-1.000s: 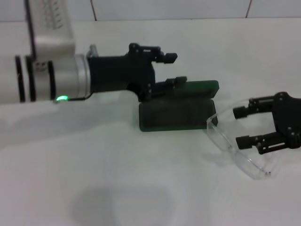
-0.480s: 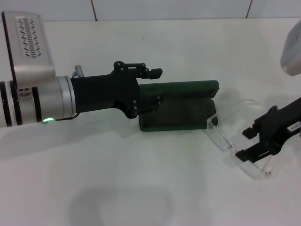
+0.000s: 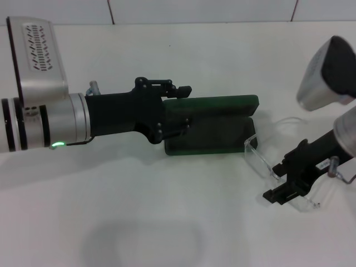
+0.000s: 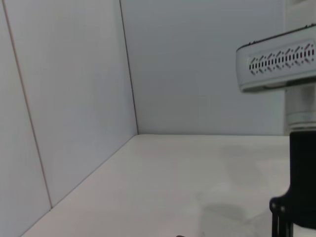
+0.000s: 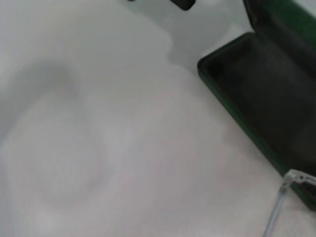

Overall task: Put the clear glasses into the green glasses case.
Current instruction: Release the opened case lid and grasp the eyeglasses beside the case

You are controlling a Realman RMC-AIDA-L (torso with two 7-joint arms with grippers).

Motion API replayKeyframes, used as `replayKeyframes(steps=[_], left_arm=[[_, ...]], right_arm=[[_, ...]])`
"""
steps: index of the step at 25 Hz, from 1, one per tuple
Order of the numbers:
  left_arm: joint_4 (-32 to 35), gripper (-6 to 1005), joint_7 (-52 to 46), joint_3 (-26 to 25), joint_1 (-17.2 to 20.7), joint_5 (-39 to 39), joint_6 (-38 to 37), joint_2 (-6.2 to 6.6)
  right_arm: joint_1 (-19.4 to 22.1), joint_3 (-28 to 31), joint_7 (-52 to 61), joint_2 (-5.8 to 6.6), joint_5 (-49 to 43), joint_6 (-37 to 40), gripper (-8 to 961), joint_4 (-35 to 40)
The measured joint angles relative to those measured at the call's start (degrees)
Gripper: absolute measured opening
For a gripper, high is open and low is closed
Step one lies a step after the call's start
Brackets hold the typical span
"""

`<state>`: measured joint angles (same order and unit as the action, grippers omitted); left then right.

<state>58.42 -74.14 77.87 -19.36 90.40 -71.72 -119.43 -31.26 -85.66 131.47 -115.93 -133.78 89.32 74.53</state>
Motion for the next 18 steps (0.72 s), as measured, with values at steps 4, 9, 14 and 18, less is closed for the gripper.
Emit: replayKeyframes(steps=[4, 9, 14, 18], left_arm=[[-0.6, 533, 0.2, 0.0, -0.1, 0.0, 0.0, -0.05], [-0.9, 534, 0.3, 0.0, 0.1, 0.0, 0.0, -0.14], [-1.7, 536, 0.4, 0.0, 0.0, 0.0, 0.0, -0.17], [-1.8, 537, 0.5, 0.0, 0.1, -0.1, 0.0, -0.19]], right_arm=[[-0.4, -3.4, 1.5, 0.04, -0.3, -2.4, 590, -1.3], [-0.6, -3.8, 2.0, 0.07, -0.3, -3.0, 566, -1.6], [-0.6, -3.9, 2.3, 0.03, -1.1, -3.2, 542, -1.7], [-0.6, -3.9, 2.3, 0.03, -1.8, -3.6, 522, -1.7]])
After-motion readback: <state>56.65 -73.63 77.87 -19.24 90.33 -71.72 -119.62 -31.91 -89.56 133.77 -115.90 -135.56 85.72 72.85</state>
